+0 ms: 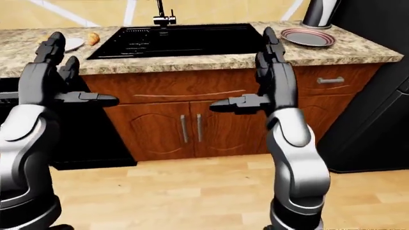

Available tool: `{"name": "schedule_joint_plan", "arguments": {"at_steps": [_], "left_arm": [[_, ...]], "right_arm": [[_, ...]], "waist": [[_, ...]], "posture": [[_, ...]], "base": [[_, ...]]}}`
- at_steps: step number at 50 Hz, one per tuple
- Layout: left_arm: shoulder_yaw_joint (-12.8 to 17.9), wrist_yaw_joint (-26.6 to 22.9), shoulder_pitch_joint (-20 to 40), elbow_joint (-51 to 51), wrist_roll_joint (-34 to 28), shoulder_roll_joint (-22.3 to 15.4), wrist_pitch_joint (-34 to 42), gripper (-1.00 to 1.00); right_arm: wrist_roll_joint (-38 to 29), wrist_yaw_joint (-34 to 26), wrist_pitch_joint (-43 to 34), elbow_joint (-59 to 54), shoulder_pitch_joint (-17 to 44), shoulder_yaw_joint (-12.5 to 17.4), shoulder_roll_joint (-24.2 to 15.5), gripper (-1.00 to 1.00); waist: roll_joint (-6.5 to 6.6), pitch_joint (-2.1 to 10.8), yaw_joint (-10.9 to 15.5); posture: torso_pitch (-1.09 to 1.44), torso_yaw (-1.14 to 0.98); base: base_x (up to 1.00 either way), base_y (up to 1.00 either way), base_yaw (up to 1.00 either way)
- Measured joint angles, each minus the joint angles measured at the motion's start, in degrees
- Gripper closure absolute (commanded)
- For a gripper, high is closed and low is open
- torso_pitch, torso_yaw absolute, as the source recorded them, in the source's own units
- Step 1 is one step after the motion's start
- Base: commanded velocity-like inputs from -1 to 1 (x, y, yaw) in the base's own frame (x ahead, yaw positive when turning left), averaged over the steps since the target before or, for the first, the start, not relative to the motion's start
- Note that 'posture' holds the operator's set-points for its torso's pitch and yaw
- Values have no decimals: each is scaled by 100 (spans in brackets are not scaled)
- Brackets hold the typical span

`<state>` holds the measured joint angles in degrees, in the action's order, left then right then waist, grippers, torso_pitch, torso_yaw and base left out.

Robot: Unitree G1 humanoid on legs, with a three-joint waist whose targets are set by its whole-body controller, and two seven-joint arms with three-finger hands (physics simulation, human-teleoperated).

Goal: Place the pastries on the plates.

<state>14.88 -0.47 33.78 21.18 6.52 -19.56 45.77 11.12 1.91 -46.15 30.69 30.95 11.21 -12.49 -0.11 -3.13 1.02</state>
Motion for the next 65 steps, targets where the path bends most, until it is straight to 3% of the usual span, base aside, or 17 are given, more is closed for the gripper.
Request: {"name": "schedule_joint_plan", "arguments": {"at_steps": [2, 4, 7, 11, 13, 15, 26, 31, 34, 36, 39, 44, 51, 55, 60, 62, 65], "left_arm": [[-97, -10, 193, -27, -1, -74, 64, -100], [-220, -61, 186, 9, 4, -24, 105, -100], [-235, -99, 420, -150, 94, -54, 399, -100], [-34, -65, 873, 110, 212, -343, 742, -100], [21, -35, 1015, 153, 242, -445, 771, -100], [45, -34, 1094, -172, 247, -555, 771, -100], [-371, -255, 2862, -3044, -105, -959, -478, -100], [-437, -379, 2646, -2878, -139, -809, -514, -100], [-328, -372, 2661, -2610, -137, -911, -416, -100], [-262, -348, 2668, -2537, -167, -963, -427, -100], [-194, -315, 2505, -2638, -233, -979, -416, -100], [-451, -421, 2623, -2629, -196, -876, -428, -100], [-32, -336, 2491, -2520, -379, -1076, -334, -100], [-145, -361, 2528, -2376, -394, -1022, -265, -100], [-302, -489, 2553, -2381, -307, -957, -231, -100], [-363, -530, 2446, -2349, -272, -884, -233, -100], [-399, -588, 2335, -2386, -237, -890, -143, -100]], "right_arm": [[20, 83, 25, 117, 68, 63, -78, -100], [57, 154, -18, 158, 55, 101, -106, -100], [131, 275, -202, -15, 366, 57, -169, -100], [268, 347, -341, 238, 768, 50, -330, -100], [333, 363, -425, 269, 940, 55, -386, -100], [386, 343, -501, 110, 984, -84, -368, -100], [117, -189, 400, -2430, 2834, -222, -774, -100], [126, -211, 306, -2238, 2552, -182, -697, -100], [149, -187, 263, -2073, 2552, -140, -715, -100], [165, -165, 248, -1997, 2555, -138, -694, -100], [213, -191, 217, -2045, 2421, -327, -568, -100], [128, -209, 172, -2141, 2392, -205, -652, -100], [124, -356, 276, -1823, 2578, -450, -610, -100], [196, -265, 225, -1911, 2460, -232, -547, -100], [238, -18, 78, -2026, 2441, -100, -649, -100], [271, 59, 67, -1987, 2402, -18, -684, -100], [287, 107, 34, -2032, 2405, -80, -723, -100]], "waist": [[-153, 33, -73], [-128, -5, -163], [-231, 157, -206], [96, 66, -291], [476, 136, -212], [476, 58, -88], [-155, 65, -189], [-212, 128, -218], [53, 45, -237], [398, 56, -189], [463, -26, -9], [263, -42, -88], [-185, -67, -27], [92, -134, -39], [-3, -160, -198], [169, -278, -287], [284, -146, -400]], "posture": [[0, 0], [0, 0], [0, 0], [0, 0], [0, 0], [0, 0], [0, 0], [0, 0], [0, 0], [0, 0], [0, 0], [0, 0], [0, 0], [0, 0], [0, 0], [0, 0], [0, 0]], "base": [[11, 85, 0], [11, 84, 0], [11, 84, 0], [11, 84, 0], [11, 84, 0], [11, 85, 0], [11, 84, 0], [12, 84, 0], [12, 83, 0], [12, 83, 0], [13, 84, 0], [36, 0, 97], [37, 22, 43], [1, 0, 0], [0, -5, 0], [2, -52, 0], [15, -46, 0]]}}
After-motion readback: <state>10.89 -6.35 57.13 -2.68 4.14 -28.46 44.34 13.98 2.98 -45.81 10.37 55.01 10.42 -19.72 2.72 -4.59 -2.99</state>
